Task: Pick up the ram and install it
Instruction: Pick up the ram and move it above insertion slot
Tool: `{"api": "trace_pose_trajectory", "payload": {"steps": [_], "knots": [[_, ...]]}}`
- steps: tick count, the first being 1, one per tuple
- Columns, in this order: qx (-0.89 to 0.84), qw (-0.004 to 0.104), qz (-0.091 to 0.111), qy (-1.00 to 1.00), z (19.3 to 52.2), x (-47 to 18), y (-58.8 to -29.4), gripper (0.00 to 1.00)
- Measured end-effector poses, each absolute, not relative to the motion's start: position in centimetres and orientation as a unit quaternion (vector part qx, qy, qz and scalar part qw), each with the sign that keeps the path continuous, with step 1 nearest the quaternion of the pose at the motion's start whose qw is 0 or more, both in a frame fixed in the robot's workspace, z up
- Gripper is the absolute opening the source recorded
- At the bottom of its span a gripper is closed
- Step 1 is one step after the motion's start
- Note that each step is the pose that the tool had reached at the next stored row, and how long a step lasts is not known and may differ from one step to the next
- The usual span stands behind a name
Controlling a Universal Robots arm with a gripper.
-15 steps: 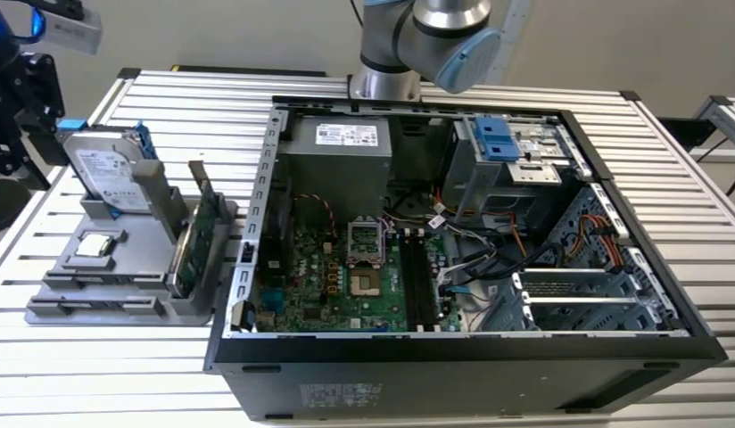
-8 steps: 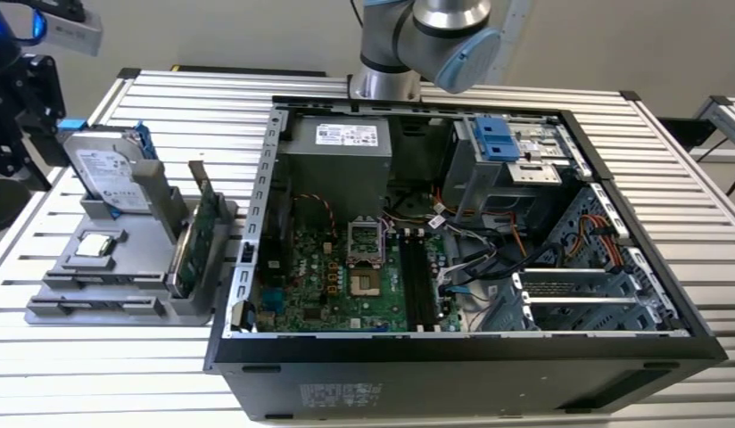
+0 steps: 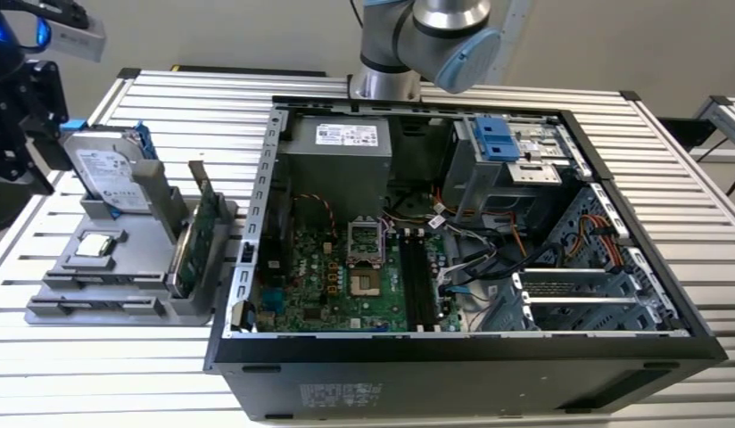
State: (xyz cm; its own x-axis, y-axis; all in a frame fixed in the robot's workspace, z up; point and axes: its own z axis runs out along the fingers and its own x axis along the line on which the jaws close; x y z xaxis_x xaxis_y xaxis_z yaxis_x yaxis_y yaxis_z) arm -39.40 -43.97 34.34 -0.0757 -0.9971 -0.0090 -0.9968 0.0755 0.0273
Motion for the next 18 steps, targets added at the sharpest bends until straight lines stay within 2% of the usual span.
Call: {"api": "trace_pose_trajectory", "payload": {"steps": [18], "knots": [[0.680,0.006,-0.013,-0.733,33.0,-39.4,-44.0,1.00]]}}
